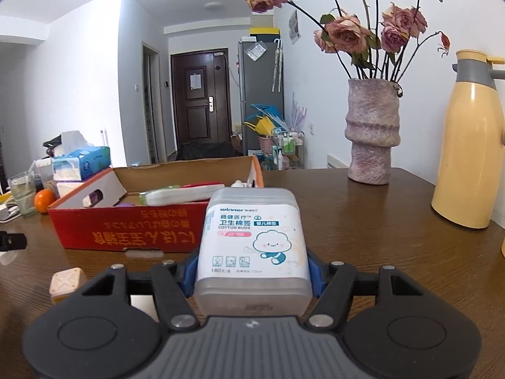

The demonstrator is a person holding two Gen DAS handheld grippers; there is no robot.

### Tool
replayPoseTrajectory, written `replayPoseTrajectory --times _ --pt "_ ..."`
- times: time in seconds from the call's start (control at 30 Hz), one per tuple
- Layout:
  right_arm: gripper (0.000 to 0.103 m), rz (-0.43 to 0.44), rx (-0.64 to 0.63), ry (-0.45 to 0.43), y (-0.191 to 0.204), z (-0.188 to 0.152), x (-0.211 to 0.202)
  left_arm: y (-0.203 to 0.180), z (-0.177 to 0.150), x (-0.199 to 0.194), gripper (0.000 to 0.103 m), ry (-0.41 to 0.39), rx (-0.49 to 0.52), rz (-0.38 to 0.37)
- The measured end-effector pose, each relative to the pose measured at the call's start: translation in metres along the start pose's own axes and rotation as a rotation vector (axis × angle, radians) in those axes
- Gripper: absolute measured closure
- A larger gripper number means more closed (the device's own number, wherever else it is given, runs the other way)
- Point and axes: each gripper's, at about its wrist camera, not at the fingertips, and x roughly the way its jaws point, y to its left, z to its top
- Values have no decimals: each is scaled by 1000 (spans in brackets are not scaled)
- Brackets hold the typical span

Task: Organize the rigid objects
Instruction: 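Carry the cotton-bud container and white cap over the red box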

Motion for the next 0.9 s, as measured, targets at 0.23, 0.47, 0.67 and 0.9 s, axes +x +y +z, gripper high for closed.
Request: replayPoseTrajectory --times 0.23,0.47,0.67,0.9 --pt "39 37 -2 -13 11 7 -4 -11 7 -6 62 -10 7 -25" --pt "39 62 -6 -29 23 16 -5 -24 19 -9 62 -28 20 -48" --pt "40 81 -17 -42 34 26 -2 -37 31 -8 62 -45 28 -67" --pt "39 99 -24 -59 46 36 6 -54 45 0 62 -62 19 -92"
